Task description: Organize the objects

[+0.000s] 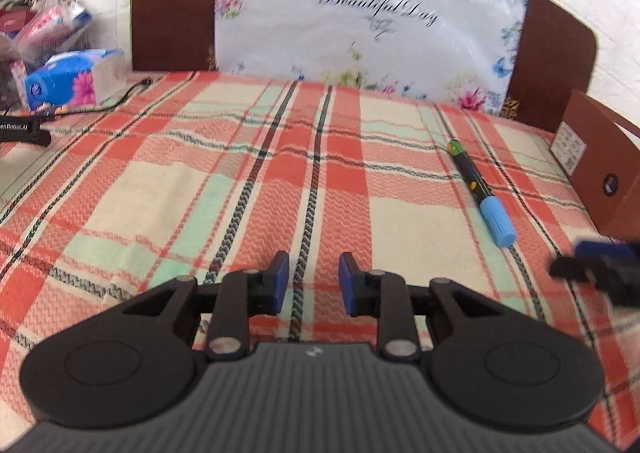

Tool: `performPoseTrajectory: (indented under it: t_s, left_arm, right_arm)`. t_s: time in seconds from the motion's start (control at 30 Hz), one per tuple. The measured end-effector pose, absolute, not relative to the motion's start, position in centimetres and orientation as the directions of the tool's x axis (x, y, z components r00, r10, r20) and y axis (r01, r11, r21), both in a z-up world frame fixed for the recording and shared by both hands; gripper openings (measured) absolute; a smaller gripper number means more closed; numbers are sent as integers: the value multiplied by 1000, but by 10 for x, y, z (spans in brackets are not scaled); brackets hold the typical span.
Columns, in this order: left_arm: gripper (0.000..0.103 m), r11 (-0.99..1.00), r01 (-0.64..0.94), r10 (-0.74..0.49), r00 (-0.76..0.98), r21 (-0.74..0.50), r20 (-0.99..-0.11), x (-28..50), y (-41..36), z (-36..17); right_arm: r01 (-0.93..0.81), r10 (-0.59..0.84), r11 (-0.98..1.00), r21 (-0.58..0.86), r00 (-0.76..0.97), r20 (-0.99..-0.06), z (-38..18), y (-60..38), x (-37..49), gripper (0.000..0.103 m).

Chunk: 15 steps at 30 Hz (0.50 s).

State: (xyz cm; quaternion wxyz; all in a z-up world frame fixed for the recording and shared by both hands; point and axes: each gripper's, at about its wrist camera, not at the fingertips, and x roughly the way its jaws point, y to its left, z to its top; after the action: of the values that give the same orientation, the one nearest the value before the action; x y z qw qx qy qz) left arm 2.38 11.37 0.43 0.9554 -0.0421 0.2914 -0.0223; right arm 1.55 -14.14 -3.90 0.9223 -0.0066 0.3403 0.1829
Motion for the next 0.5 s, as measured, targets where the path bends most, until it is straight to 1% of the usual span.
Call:
performPoseTrajectory:
  t_s: [0.07, 0.13, 0.2, 0.27, 0.3, 0.4, 0.5]
  left_arm:
    - [30, 993, 26, -83, 845, -114, -528, 19, 115, 2]
    - [31, 985, 30, -115, 846, -169, -520, 22, 122, 2]
    - [31, 975, 33, -144, 846, -219, -513, 24, 128, 2]
    - [31, 972, 34, -152, 847, -234, -509, 23, 129, 0]
    - [31, 972, 34, -151, 848, -232, -509, 23, 128, 0]
    - [31, 975, 36, -147, 848, -221, -510, 22, 126, 0]
    - [35, 979, 44, -143, 842, -199, -519, 23, 124, 0]
  right_arm:
    - [-340, 344, 931, 135, 689, -638, -39, -125, 39, 55]
    - [-336, 339, 932, 136, 672, -659, -43, -107, 63, 54]
    - [-321, 297, 942, 94, 675, -676, -49, -91, 80, 39]
    - [-319, 259, 947, 36, 693, -673, -51, -82, 88, 24]
    - [-318, 256, 948, 34, 693, -674, -51, -81, 87, 20]
    - [-349, 266, 937, 14, 687, -676, -51, -86, 72, 20]
    - [-362, 299, 931, 51, 675, -674, -51, -109, 46, 20]
